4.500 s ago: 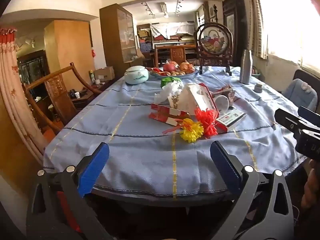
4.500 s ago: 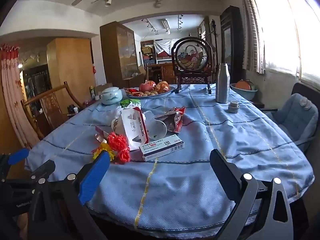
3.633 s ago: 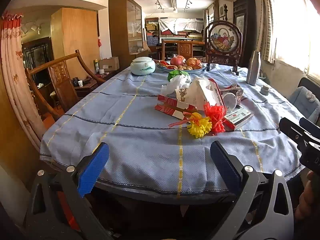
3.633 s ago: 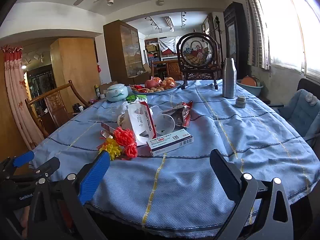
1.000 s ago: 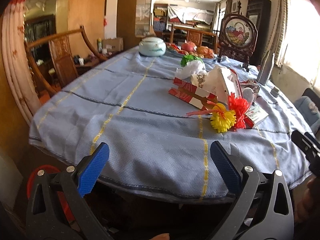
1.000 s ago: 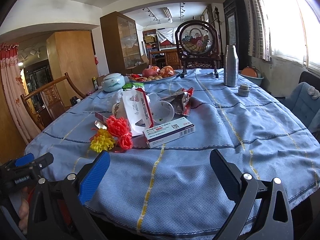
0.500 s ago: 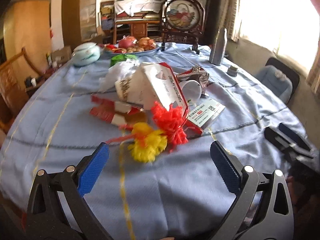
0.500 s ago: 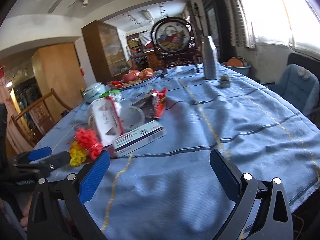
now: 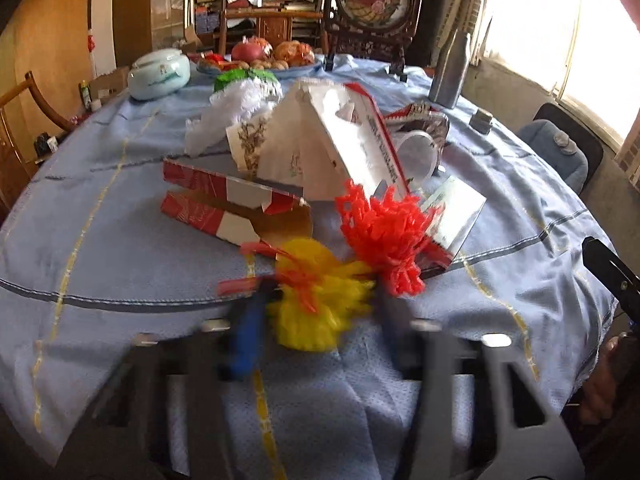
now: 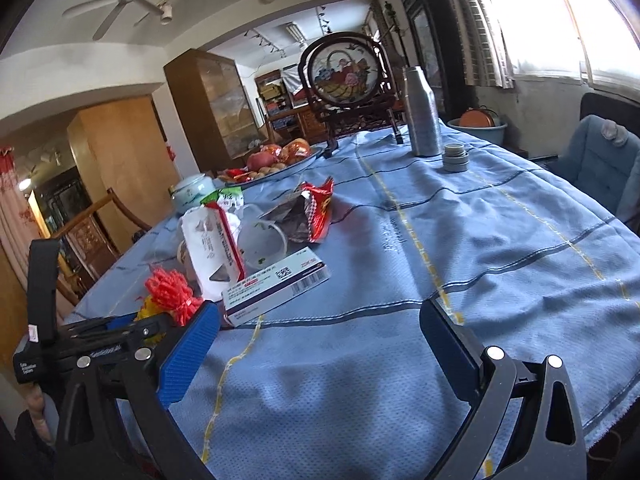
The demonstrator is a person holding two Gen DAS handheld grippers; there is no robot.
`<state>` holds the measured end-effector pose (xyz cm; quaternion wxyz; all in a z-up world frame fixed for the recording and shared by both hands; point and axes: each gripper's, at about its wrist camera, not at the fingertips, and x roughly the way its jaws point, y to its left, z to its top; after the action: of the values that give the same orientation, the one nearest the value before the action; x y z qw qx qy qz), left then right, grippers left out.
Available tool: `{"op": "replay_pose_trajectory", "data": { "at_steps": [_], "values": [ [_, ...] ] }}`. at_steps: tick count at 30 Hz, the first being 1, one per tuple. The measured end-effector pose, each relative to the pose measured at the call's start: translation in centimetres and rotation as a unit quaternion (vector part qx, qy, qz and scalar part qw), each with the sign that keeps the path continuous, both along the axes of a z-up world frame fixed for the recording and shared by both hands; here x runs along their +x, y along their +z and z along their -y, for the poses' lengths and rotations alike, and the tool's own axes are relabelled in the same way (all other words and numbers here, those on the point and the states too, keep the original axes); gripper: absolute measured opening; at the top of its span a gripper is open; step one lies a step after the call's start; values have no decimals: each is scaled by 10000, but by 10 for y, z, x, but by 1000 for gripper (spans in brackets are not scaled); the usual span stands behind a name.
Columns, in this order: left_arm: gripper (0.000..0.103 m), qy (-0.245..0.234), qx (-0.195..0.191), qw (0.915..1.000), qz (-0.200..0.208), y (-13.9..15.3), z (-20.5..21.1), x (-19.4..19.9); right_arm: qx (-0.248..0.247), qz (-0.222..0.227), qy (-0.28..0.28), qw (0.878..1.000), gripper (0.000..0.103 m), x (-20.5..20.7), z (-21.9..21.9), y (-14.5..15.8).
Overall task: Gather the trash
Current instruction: 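Grasp the yellow plastic flower with the left tool while the right tool grasps the red flower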
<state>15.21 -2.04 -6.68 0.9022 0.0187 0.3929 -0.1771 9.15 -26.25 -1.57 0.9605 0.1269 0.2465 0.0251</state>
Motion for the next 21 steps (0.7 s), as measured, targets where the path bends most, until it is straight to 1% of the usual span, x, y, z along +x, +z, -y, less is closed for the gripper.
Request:
{"op": "replay_pose_trajectory", "data": {
  "at_steps": [1,3,5,8,10,11,15,17,19,21],
  "values": [
    [38,54,-78,10000,3,0,-4,-1,-29,-9,5,10000,98,-1,-2,0],
    [37,162,-97,9998,82,3,-11,-4,-63,-20,32,10000,98,1,-6,1],
    [36,249,-205,9992,230,12,-24,-13,-74,-27,107,9999,98,2,-11,3],
    [36,446,-250,9973,524,29,-44,-29,-59,-71,441,9990,97,9,-28,5],
    [36,653,-229,9951,710,38,-60,-40,-103,-119,808,9966,93,17,-47,7],
    [36,739,-228,9941,765,40,-67,-43,-151,-159,972,9950,89,22,-58,9],
    [37,1141,-327,9894,838,44,-100,-57,-344,-395,1489,9875,78,42,-98,8],
    [37,1339,-400,9867,830,42,-118,-62,-458,-516,1627,9843,75,51,-114,7],
    [37,1487,-413,9845,830,41,-132,-66,-554,-658,1682,9820,74,62,-126,5],
    [37,1604,-438,9829,795,39,-144,-68,-512,-796,1715,9806,73,71,-133,4]
  ]
}}
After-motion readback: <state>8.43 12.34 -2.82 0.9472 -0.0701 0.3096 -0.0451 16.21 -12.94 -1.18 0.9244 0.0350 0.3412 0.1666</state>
